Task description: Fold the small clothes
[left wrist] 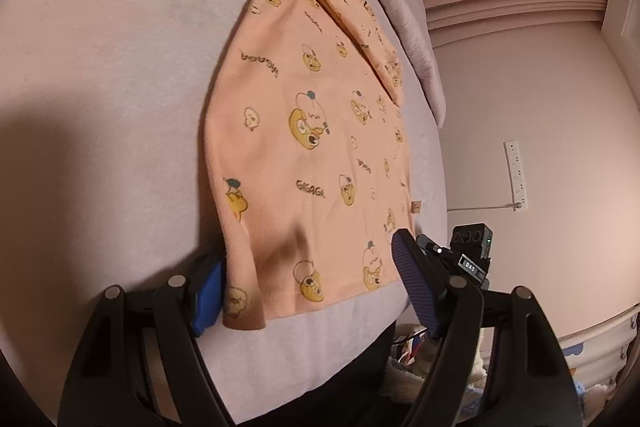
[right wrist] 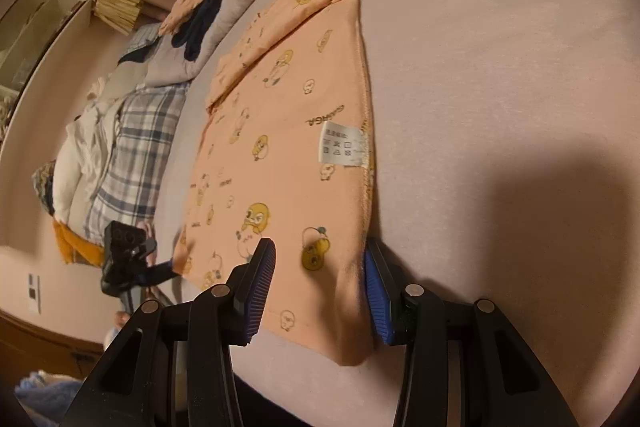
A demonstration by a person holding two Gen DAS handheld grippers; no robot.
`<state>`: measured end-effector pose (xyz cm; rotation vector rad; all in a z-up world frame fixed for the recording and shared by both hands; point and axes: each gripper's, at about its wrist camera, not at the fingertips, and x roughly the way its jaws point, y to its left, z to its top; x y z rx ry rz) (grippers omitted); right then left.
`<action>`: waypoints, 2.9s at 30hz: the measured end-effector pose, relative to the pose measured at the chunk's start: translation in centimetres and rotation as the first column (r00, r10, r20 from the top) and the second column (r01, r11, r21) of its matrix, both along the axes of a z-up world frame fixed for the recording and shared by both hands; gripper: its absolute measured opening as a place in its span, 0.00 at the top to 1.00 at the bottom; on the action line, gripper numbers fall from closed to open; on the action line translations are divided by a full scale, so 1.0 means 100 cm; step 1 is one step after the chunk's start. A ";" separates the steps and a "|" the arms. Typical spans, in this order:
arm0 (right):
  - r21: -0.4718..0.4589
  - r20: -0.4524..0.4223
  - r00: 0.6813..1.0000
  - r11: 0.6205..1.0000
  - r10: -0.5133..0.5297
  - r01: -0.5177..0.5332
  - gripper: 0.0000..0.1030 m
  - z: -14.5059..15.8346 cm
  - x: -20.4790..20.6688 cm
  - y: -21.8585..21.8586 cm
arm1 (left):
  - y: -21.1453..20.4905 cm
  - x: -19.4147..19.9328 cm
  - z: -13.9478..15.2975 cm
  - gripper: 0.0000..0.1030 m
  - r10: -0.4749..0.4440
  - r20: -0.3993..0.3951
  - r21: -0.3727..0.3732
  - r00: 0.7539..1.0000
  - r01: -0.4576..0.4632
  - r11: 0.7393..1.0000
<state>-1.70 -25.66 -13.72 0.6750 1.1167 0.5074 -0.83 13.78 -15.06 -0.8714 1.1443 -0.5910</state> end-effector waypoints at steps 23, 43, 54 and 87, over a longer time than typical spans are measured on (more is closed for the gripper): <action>-0.009 0.003 0.998 0.998 0.058 -0.058 0.57 -0.001 -0.002 0.011 | 0.002 0.006 0.000 0.28 0.000 -0.011 -0.009 1.000 0.000 1.000; 0.002 0.157 0.988 1.000 0.013 -0.013 0.94 0.017 -0.009 0.022 | -0.007 0.001 0.009 0.96 0.079 0.003 0.042 0.997 -0.079 0.996; 0.110 0.181 0.983 0.994 -0.019 -0.001 0.93 0.019 -0.012 0.022 | -0.013 0.006 0.021 0.98 0.058 0.062 -0.004 0.996 -0.058 0.998; 0.107 0.402 0.912 0.986 0.076 -0.129 0.94 0.094 -0.057 0.029 | 0.002 -0.039 0.122 0.97 0.046 0.392 -0.158 0.919 0.018 0.987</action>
